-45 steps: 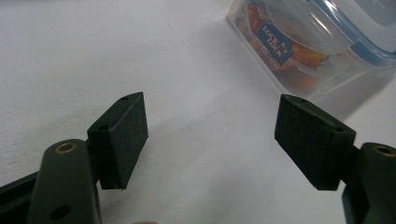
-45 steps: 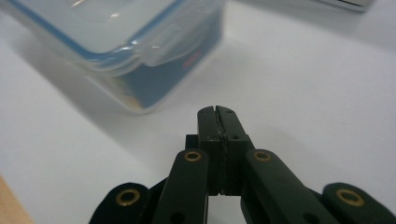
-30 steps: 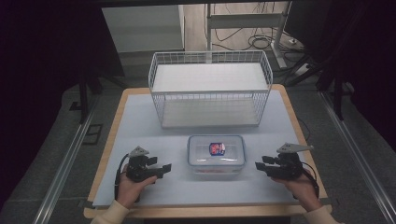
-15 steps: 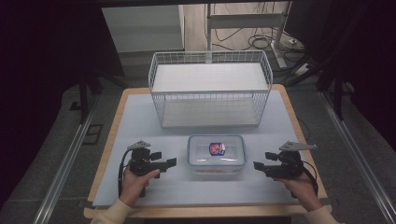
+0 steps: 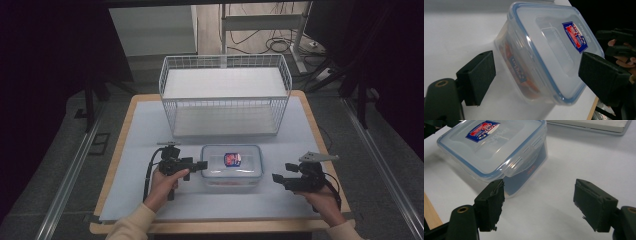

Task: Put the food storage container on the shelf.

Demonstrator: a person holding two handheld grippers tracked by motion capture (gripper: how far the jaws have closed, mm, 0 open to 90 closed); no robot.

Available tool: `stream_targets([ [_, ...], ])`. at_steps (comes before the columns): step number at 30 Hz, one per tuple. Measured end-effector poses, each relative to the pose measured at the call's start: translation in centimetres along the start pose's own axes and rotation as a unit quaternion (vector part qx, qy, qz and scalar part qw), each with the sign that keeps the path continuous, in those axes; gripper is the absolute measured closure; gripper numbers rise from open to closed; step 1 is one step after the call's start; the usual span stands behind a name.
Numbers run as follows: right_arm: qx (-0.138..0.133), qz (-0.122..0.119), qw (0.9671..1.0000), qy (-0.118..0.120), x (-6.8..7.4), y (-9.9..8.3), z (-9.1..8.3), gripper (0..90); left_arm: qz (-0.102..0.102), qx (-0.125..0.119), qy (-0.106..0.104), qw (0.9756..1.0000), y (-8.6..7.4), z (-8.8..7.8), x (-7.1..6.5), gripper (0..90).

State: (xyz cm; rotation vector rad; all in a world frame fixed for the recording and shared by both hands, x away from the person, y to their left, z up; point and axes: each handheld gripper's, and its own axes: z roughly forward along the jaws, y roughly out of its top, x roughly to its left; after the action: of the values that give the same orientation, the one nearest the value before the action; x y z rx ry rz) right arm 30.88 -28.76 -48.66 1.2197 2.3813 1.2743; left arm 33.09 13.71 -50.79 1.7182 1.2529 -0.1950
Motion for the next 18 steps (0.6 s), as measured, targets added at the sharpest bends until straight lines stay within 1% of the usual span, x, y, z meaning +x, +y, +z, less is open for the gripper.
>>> stream_targets([
  [2,0.001,-0.001,1.0000,-0.001,0.0,0.0,0.0,25.0,-0.010,0.007,-0.006,0.9999,0.1,0.4,0.1,14.1],
  [4,0.000,-0.001,1.0000,-0.003,0.0,0.0,0.0,25.0,-0.014,0.014,-0.005,0.9998,0.1,1.0,0.1,14.4],
  [5,0.001,-0.001,1.0000,-0.003,0.0,0.0,0.1,24.9,-0.015,0.021,-0.006,0.9997,0.1,1.2,0.1,14.4],
  [10,0.002,-0.003,1.0000,-0.005,0.1,0.0,0.1,24.9,-0.020,0.032,-0.017,0.9991,0.1,1.7,0.0,14.8],
  [14,0.003,-0.002,1.0000,-0.007,0.0,0.0,0.1,24.9,-0.025,0.043,-0.020,0.9985,0.0,1.9,0.0,17.9],
  [18,0.002,-0.001,1.0000,-0.006,0.0,0.0,0.1,24.9,-0.036,0.050,-0.037,0.9974,-0.2,2.3,0.0,19.5],
])
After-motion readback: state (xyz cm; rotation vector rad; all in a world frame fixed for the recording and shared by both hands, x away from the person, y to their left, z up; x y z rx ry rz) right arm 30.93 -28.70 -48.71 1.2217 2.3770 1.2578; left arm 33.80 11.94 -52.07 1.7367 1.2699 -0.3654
